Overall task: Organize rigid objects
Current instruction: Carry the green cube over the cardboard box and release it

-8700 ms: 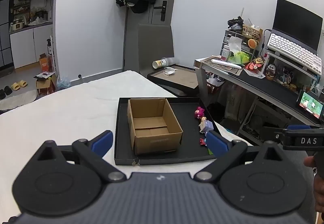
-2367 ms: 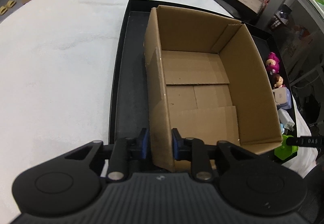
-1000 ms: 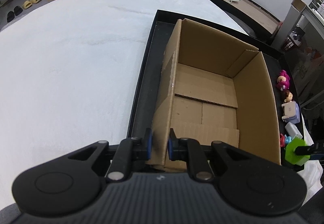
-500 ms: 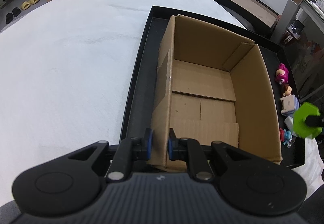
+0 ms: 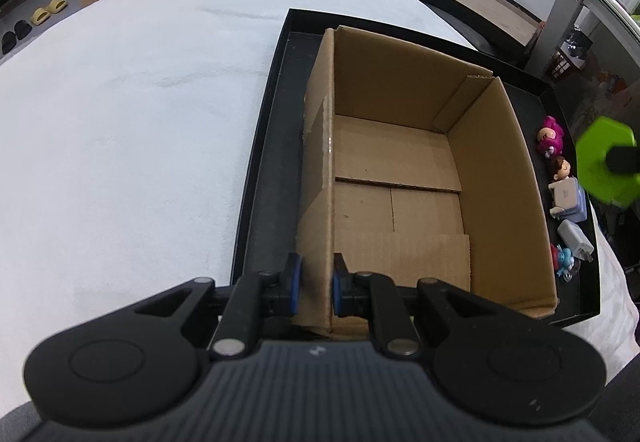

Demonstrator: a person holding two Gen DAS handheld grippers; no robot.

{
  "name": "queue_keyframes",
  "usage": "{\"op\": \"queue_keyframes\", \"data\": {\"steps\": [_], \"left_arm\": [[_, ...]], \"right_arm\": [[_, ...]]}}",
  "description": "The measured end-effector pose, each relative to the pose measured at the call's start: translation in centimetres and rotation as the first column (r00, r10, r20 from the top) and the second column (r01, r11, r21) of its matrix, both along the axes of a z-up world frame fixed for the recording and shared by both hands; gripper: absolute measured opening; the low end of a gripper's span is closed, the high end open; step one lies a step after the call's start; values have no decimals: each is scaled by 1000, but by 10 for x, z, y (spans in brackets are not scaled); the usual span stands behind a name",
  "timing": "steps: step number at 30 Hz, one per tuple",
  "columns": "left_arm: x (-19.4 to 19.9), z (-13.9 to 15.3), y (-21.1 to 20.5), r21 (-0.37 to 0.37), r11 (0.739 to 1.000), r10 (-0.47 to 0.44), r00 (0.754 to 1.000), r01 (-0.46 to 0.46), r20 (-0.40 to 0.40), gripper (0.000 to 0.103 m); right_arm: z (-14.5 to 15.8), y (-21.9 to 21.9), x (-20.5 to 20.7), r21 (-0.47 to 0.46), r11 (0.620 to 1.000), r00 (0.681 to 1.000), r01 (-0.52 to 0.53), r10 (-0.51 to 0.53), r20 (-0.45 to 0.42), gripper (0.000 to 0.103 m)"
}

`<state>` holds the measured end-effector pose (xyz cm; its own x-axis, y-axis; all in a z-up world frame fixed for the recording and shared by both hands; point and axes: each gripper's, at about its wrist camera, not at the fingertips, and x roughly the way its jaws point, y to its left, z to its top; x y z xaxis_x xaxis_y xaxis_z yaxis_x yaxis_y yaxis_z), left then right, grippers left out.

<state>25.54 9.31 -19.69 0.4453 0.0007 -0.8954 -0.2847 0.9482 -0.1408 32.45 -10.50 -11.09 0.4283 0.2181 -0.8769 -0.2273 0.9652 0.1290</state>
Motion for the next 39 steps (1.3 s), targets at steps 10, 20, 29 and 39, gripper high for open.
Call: {"op": "queue_keyframes", "data": {"steps": [10,20,29,39], "left_arm": [[0,-1,1,-12,999,-33,999,33,10,15],[-2,-1,7,-39,997,-65,998,65,19,15],[0,-3,15,-75,996,-52,999,53,15,15],[1,-3,12,-67,996,-58,998,59,13,15]], "right_arm": [[11,39,4,-5,997,996,-74,74,51,48],[0,76,2,-37,992,991,-121,123,43,48],[-11,99,7,-48,989,990,-139,140,29,48],[0,108,10,21,984,982,-178,176,75,53]]}}
